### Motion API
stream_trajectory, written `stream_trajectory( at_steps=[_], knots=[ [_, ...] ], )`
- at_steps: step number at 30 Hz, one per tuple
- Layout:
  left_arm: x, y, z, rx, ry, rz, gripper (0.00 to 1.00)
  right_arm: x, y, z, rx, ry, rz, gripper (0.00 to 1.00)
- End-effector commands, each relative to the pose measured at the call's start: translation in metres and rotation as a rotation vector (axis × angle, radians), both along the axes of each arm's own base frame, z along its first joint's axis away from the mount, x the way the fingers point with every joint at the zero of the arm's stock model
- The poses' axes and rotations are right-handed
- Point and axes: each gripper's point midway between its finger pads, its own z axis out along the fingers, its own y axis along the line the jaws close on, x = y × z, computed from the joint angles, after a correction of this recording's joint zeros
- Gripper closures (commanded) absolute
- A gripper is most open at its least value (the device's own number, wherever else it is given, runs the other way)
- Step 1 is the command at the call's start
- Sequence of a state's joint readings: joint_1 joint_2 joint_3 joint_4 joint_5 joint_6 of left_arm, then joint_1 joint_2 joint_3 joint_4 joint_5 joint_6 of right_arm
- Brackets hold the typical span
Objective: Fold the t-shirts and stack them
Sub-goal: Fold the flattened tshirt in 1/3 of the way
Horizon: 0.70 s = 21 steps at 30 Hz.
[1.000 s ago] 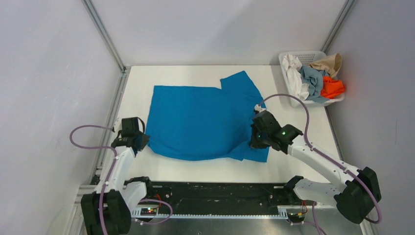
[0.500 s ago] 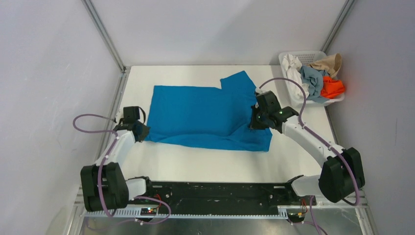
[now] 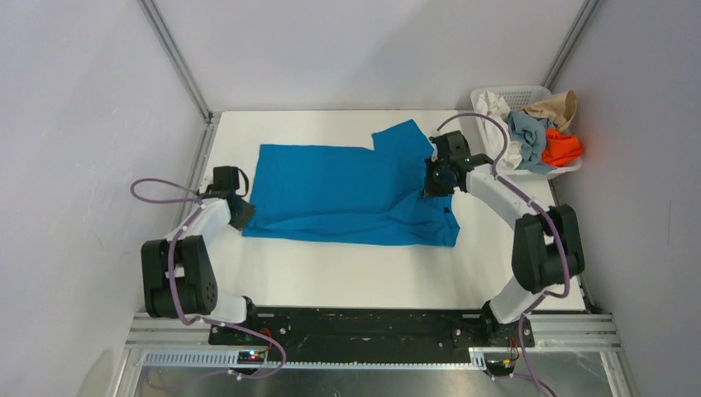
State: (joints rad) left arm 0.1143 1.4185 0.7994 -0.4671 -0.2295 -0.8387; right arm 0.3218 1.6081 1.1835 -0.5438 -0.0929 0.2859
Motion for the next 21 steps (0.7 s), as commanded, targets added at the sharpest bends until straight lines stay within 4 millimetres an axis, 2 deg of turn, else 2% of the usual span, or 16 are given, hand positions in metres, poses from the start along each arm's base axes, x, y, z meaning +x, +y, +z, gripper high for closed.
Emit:
stream_trajectory(
  at_steps=[1,4,5,6,7,8,10,11,12,13,14,15,16,17,19,21],
  knots=[
    [0.024,0.012,0.017,0.044,-0.057,0.027,0.46,0.046,0.005,0.013,0.008,-0.080,0.052,0.99],
    [0.036,0.014,0.041,0.052,-0.127,0.033,0.07,0.081,0.002,0.015,-0.020,-0.069,0.021,0.90],
    [0.044,0.015,0.055,0.055,-0.165,0.032,0.04,0.088,-0.004,0.015,-0.049,-0.065,-0.008,0.85],
    [0.052,0.015,0.073,0.059,-0.211,0.023,0.01,0.097,-0.005,0.017,-0.061,-0.051,-0.029,0.64],
    [0.055,0.012,0.080,0.047,-0.233,0.008,0.01,0.098,-0.010,0.013,-0.087,-0.033,-0.053,0.55],
    [0.058,0.007,0.094,0.031,-0.274,-0.008,0.01,0.104,-0.013,0.021,-0.104,-0.054,-0.091,0.43],
    [0.057,0.005,0.107,0.027,-0.314,-0.017,0.01,0.100,-0.017,0.028,-0.122,-0.073,-0.131,0.23],
    [0.054,0.004,0.110,0.030,-0.321,-0.022,0.00,0.097,-0.017,0.042,-0.113,-0.113,-0.145,0.08],
    [0.049,0.003,0.111,0.030,-0.329,-0.024,0.00,0.085,-0.016,0.032,-0.120,-0.093,-0.148,0.04],
    [0.045,0.002,0.111,0.029,-0.330,-0.031,0.00,0.079,-0.011,0.048,-0.094,-0.133,-0.146,0.01],
    [0.040,-0.004,0.109,0.015,-0.335,-0.050,0.00,0.065,-0.009,0.035,-0.088,-0.100,-0.135,0.01],
    [0.037,-0.007,0.107,0.011,-0.331,-0.065,0.00,0.058,-0.002,0.047,-0.053,-0.131,-0.123,0.01],
    [0.034,-0.015,0.104,-0.004,-0.328,-0.094,0.00,0.043,0.003,0.035,-0.033,-0.096,-0.098,0.01],
    [0.033,-0.020,0.102,-0.003,-0.324,-0.123,0.00,0.037,0.013,0.043,0.011,-0.113,-0.083,0.01],
    [0.032,-0.038,0.095,-0.008,-0.306,-0.197,0.00,0.014,0.029,0.028,0.066,-0.071,-0.034,0.01],
    [0.035,-0.061,0.088,-0.018,-0.281,-0.298,0.00,0.006,0.047,0.022,0.115,-0.054,0.004,0.01]
  ],
)
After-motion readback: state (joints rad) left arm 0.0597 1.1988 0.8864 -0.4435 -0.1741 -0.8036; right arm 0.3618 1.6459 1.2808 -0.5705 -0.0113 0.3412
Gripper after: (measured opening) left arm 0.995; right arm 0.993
